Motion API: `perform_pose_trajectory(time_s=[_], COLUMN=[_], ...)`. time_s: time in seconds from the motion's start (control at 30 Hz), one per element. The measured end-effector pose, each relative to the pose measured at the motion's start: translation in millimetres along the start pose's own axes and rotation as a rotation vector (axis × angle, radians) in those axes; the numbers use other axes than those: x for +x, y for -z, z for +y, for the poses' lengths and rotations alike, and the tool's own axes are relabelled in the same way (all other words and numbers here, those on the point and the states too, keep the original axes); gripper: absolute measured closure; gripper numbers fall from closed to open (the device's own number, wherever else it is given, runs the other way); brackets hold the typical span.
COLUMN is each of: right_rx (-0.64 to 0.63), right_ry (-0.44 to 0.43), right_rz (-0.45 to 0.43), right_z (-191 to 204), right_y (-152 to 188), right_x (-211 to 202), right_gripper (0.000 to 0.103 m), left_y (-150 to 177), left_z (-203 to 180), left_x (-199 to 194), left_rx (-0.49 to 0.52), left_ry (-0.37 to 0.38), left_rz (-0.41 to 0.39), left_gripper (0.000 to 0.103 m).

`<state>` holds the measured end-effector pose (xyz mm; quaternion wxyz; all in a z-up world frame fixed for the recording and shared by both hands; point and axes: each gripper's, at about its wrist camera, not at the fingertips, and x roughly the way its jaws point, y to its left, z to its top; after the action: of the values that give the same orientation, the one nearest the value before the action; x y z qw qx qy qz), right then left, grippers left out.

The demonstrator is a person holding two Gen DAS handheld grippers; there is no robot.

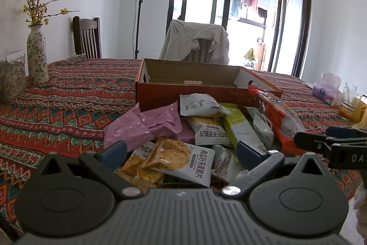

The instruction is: Organize snacks

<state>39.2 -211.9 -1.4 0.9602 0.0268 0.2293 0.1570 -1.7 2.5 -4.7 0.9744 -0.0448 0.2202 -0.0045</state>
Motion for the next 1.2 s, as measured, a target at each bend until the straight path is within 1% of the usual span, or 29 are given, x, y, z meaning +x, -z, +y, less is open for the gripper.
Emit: perform_pose_trajectory(time_s=[0.3,0.7,1.1,1.2], right_rx=[-0.004,0.009,0.015,0.018], right_ry=[0.007,0.013,0.008,0.018], right_rz=[0.004,0.045,0.091,0.098], right_z=[2,0,-4,-7], right_y=[-1,-10,-34,-39], right_x=[-1,4,15,19], right_gripper=[0.0,0.0,0.0,0.0], left_y=[-1,-3,-19,-23], left_z=[-2,-4,1,3], left_x=[0,2,9,11], left_rx=[0.009,0.012,0.003,-0.003], left_ry=[-0.004,-0.009,-0.035,-0.046], left_rz=[0.003,0.007,0.008,0.017], left_gripper=[0.0,0.0,0.0,0.0])
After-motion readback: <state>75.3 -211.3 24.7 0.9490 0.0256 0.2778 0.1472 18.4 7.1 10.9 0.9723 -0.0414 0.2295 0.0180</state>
